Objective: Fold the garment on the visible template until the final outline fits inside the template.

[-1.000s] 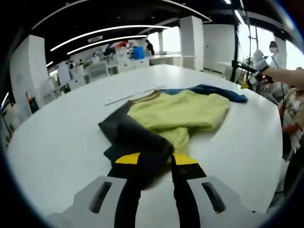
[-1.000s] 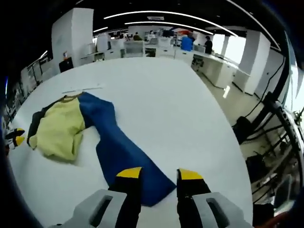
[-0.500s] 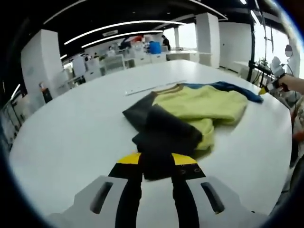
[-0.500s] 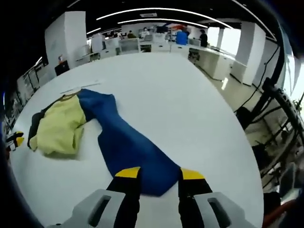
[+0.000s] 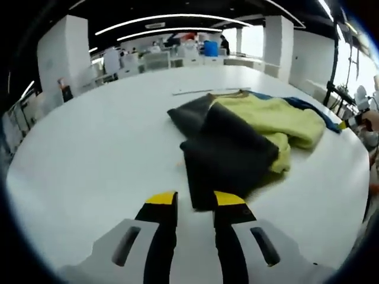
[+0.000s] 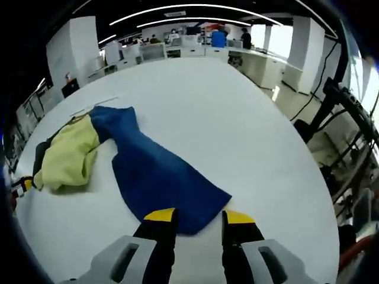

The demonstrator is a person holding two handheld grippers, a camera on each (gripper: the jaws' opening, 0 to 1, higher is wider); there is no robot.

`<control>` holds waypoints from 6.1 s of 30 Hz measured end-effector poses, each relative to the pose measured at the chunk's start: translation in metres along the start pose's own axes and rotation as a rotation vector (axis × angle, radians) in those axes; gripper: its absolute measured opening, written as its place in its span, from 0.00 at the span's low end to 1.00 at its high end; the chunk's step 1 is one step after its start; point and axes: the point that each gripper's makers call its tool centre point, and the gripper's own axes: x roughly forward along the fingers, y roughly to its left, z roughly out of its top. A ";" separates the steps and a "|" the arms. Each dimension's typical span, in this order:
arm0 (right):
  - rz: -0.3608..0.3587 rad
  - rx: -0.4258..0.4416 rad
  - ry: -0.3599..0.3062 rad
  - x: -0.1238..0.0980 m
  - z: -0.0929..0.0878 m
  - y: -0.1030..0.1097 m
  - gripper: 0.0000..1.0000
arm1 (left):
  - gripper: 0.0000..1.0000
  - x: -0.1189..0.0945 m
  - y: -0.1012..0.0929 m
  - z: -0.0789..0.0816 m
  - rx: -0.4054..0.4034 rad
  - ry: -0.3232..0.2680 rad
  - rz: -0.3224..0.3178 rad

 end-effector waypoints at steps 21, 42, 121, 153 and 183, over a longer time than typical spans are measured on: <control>-0.030 0.020 0.006 0.000 -0.001 -0.002 0.09 | 0.02 0.005 -0.006 0.001 -0.081 -0.023 0.006; 0.020 0.014 -0.022 -0.018 0.016 -0.018 0.00 | 0.00 -0.063 0.061 0.045 -0.200 -0.218 0.198; 0.254 -0.063 -0.093 -0.019 0.056 -0.003 0.48 | 0.45 -0.065 0.114 0.011 0.036 -0.071 0.203; 0.587 -0.498 -0.105 -0.024 0.003 0.151 0.55 | 0.53 -0.034 -0.072 0.025 0.020 -0.156 -0.244; 0.578 -0.401 -0.155 -0.013 -0.001 0.180 0.01 | 0.07 0.013 -0.123 0.023 -0.061 -0.141 -0.254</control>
